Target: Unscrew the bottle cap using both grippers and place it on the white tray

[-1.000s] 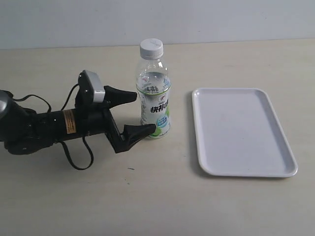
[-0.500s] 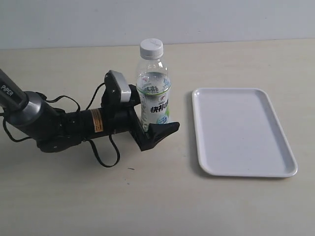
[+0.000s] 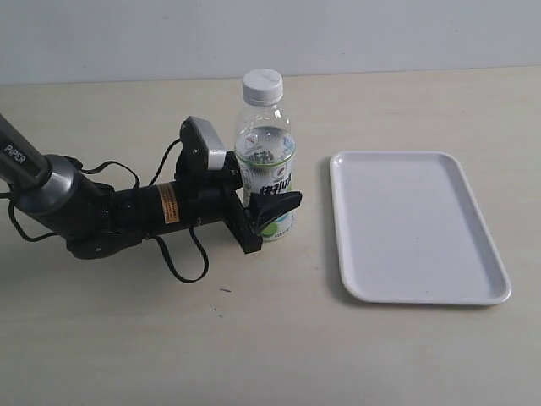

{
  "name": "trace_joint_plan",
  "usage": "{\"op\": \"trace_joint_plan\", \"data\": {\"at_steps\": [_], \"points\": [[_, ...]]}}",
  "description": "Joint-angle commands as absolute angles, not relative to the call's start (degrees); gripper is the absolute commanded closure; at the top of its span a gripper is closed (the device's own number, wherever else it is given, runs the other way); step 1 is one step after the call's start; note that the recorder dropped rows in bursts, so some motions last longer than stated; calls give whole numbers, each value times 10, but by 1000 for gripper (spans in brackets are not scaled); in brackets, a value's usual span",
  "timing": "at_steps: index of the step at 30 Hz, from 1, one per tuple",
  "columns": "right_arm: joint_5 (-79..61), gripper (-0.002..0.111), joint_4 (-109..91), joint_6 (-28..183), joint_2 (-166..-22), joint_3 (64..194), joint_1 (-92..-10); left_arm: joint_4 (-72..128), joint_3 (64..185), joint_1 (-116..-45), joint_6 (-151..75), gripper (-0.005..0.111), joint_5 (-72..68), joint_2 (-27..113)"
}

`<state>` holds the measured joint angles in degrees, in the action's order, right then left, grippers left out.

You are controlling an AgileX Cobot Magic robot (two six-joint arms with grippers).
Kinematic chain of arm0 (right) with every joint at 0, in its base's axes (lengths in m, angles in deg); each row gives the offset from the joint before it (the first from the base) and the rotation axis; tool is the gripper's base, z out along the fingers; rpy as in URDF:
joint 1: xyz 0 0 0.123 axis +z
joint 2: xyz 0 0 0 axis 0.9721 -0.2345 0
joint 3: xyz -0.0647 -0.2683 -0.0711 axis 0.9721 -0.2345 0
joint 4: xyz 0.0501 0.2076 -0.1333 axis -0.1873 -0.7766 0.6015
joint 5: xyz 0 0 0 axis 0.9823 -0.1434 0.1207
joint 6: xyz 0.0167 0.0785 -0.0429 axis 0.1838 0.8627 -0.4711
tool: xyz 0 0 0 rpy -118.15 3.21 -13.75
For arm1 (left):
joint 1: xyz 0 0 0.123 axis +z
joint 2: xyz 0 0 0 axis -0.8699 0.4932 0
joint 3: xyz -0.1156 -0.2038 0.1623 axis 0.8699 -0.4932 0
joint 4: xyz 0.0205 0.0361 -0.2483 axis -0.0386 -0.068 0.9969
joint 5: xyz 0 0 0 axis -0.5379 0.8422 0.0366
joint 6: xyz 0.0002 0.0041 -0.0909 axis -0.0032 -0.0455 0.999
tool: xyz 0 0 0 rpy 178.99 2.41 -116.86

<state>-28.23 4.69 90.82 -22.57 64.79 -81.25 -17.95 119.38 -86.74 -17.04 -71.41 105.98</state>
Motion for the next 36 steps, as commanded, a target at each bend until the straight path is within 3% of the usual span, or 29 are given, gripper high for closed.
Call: {"op": "trace_joint_plan", "data": {"at_steps": [1,12,18,24,29,36], "points": [[-275,108,48,907,-222,646,-815,-179,1196,-871,-173,106,-724,1058],[-261,108,98,873,-222,646,-815,-178,1196,-871,-174,106,-724,1058],[-57,108,-9,963,-222,646,-814,-182,1196,-871,-219,106,-724,1058],[58,108,-39,1119,-222,664,-814,-184,1196,-871,-232,106,-724,1058],[-100,108,-8,1103,-327,834,-814,-195,1196,-871,-232,106,-724,1058],[-500,108,-125,879,-679,1212,-811,-207,1196,-871,-232,106,-724,1058]]}}
